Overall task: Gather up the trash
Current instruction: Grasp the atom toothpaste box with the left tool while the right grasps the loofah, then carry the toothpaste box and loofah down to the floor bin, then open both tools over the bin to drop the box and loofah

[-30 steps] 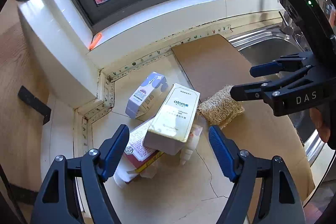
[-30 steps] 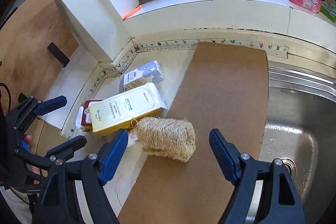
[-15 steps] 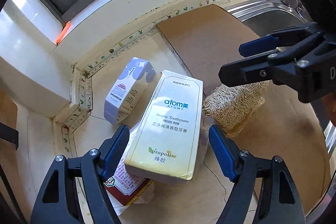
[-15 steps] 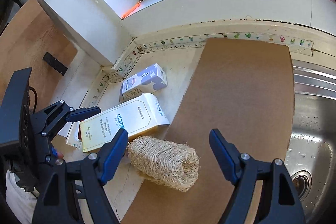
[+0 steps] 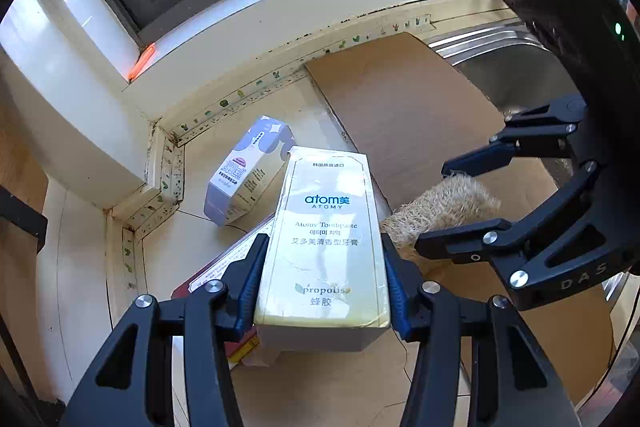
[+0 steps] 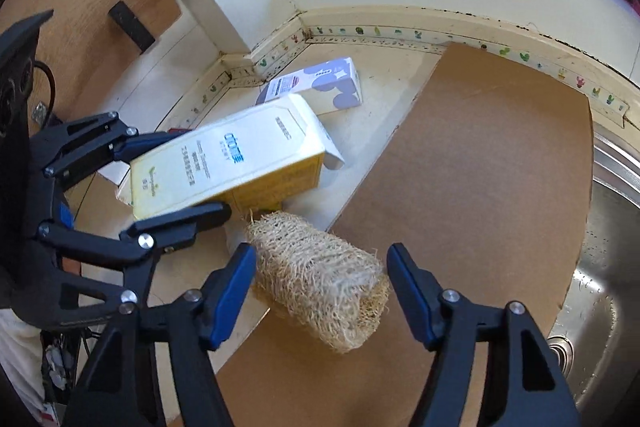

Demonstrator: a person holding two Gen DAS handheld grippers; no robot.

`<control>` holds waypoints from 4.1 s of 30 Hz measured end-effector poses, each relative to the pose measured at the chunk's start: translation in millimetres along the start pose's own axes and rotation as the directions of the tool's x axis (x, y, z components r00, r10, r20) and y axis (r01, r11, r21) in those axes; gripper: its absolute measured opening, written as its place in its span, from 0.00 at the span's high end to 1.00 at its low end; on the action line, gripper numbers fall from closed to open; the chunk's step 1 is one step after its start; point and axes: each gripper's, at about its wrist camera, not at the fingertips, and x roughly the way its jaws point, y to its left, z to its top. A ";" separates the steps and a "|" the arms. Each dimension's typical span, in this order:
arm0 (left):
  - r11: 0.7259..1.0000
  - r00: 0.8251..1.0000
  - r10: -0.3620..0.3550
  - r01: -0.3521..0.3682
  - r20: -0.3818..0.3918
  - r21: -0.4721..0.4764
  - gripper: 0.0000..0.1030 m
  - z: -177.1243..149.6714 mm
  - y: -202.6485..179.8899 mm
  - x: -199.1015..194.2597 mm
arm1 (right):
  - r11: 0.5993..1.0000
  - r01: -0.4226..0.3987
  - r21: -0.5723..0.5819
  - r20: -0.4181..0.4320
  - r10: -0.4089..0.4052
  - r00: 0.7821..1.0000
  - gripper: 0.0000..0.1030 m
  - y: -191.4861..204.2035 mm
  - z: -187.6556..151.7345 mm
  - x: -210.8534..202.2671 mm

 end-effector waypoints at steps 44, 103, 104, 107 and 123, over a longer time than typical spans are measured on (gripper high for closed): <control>0.890 0.983 0.045 0.041 0.176 -0.455 0.51 -355.2 -96.9 -234.1 | 0.992 0.102 0.080 0.280 -0.121 0.952 0.63 234.9 -273.0 -150.0; 0.789 0.933 -0.257 0.053 -0.250 -0.612 0.43 -476.6 -148.2 35.8 | 0.918 0.155 0.365 -0.269 -0.055 0.962 0.52 152.8 -389.5 142.3; 0.790 0.934 -0.256 0.052 -0.251 -0.611 0.43 -476.1 -148.0 35.9 | 0.919 0.157 0.362 -0.271 -0.057 0.961 0.52 153.3 -389.2 142.6; 0.790 0.934 -0.252 0.049 -0.252 -0.611 0.42 -475.2 -146.7 33.5 | 0.925 0.154 0.348 -0.277 -0.055 0.959 0.46 157.2 -389.4 145.0; 0.803 0.950 -0.213 0.038 -0.228 -0.595 0.36 -475.2 -143.2 4.0 | 0.950 0.127 0.287 -0.238 -0.057 0.969 0.43 172.9 -383.1 118.9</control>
